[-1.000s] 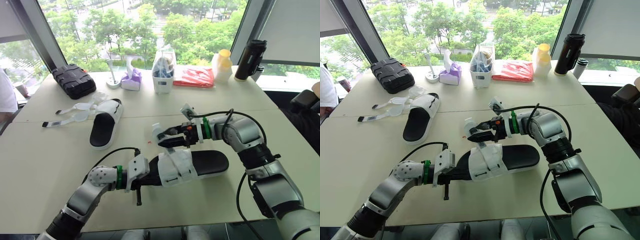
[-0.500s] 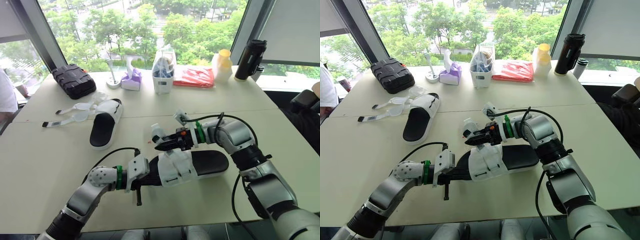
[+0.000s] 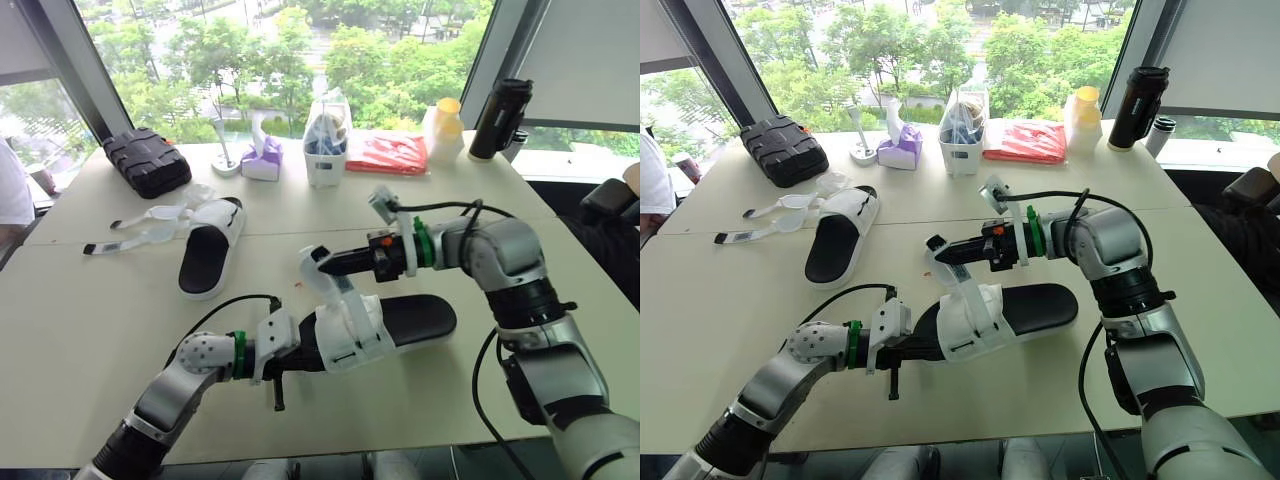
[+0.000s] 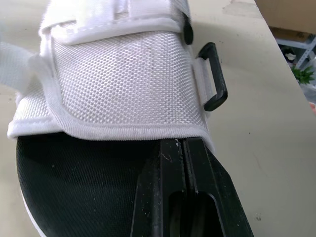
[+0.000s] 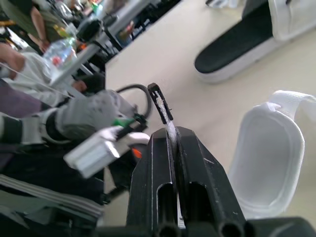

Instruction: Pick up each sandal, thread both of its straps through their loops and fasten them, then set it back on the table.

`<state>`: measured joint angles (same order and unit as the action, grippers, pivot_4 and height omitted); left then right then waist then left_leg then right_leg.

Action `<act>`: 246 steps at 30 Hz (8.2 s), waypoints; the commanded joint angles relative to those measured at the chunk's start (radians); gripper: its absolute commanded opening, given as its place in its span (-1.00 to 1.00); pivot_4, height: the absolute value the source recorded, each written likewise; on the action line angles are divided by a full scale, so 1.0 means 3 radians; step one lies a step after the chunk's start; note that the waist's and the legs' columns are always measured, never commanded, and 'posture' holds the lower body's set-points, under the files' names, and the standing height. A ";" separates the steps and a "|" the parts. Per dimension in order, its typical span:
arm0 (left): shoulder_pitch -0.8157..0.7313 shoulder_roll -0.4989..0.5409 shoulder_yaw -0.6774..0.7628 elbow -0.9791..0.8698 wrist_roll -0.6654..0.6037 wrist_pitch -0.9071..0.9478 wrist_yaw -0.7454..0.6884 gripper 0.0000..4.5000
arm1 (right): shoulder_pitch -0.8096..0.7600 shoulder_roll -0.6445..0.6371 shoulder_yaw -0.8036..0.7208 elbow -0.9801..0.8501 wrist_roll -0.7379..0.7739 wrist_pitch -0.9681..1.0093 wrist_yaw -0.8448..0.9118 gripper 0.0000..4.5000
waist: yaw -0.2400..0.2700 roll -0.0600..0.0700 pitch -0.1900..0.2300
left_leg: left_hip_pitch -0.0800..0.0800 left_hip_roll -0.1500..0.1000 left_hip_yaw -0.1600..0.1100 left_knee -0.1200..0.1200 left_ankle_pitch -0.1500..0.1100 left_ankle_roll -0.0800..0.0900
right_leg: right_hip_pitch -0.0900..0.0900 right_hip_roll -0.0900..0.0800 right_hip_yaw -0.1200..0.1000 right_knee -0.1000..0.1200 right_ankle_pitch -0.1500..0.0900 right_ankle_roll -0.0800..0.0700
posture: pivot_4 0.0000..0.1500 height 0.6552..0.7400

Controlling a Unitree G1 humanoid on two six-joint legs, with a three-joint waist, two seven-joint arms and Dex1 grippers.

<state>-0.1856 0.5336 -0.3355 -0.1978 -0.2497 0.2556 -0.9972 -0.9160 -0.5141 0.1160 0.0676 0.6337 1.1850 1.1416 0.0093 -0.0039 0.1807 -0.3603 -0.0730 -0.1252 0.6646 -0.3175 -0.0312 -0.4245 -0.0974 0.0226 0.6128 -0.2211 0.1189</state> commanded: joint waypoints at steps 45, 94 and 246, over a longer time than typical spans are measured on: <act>0.0088 0.0174 -0.0288 0.0238 0.0325 -0.0080 -0.0123 -1.00 | -0.0146 0.0399 0.0683 0.1942 -0.1551 -0.1907 0.0066 0.02 | -0.0089 0.0012 -0.0011 | 0.0010 0.0001 0.0003 -0.0008 0.0001 -0.0001 | 0.0001 0.0002 0.0002 0.0006 0.0000 -0.0001 | 1.00 1.00; -0.0103 0.0175 -0.0210 0.0474 0.0328 -0.0211 -0.0203 -1.00 | 0.1501 -0.1012 0.0150 -0.1142 -0.0966 -0.1423 0.0434 0.02 | -0.0068 0.0017 -0.0020 | 0.0011 0.0003 0.0009 -0.0009 0.0000 -0.0001 | 0.0005 0.0002 0.0005 0.0002 -0.0001 0.0001 | 1.00 1.00; -0.0043 0.0064 -0.0317 0.0684 0.0388 -0.0380 -0.0162 -1.00 | 0.1774 -0.1477 0.0401 -0.1809 0.0204 -0.0053 0.0417 0.86 | -0.0050 0.0001 -0.0039 | 0.0015 0.0005 -0.0009 -0.0005 0.0004 -0.0007 | 0.0018 0.0002 -0.0009 0.0000 -0.0003 0.0003 | 1.00 1.00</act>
<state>-0.2487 0.5364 -0.3730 -0.0553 -0.2081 0.0811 -1.0437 -0.3950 -0.9691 0.2579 -0.4477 0.6532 1.1007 1.3194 -0.0057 -0.0036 0.1689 -0.3560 -0.0714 -0.1280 0.6632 -0.3164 -0.0332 -0.4191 -0.0970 0.0196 0.6128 -0.2220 0.1198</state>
